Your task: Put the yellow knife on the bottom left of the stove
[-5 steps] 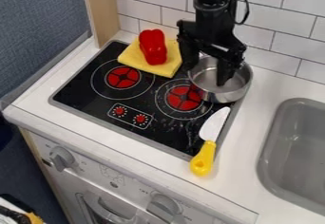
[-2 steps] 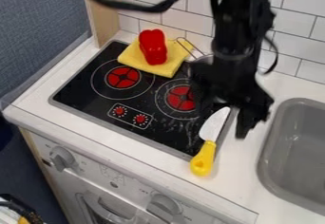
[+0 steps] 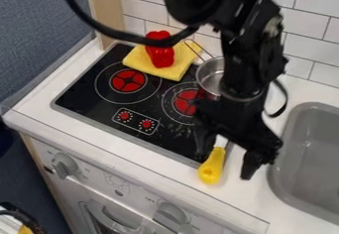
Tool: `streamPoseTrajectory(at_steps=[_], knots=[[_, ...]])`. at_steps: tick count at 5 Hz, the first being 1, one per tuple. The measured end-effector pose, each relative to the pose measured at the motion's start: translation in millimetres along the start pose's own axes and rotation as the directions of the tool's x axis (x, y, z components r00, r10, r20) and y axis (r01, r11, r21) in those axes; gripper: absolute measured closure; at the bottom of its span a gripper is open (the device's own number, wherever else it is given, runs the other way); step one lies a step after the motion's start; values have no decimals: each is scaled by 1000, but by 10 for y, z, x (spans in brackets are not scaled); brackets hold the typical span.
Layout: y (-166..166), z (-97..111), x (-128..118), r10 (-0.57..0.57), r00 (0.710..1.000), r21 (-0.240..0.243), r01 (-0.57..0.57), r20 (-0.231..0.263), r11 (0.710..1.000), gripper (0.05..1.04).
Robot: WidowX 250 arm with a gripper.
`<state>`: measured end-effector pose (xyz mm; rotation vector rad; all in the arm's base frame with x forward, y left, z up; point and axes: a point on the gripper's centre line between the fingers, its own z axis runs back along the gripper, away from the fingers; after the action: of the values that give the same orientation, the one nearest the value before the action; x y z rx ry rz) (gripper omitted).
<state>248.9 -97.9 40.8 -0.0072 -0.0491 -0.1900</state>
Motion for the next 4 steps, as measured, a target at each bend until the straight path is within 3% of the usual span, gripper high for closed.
streamPoseTrajectory(at_steps=[1,2,3,4], knots=[[31,-128,-60,62,998,66,-60,-32,996,83],[60,-190,-71,101,994,91,-96,-42,991,83],[72,-282,-88,117,991,95,-110,-65,989,83],[110,-364,-70,156,984,64,-151,-81,986,97]])
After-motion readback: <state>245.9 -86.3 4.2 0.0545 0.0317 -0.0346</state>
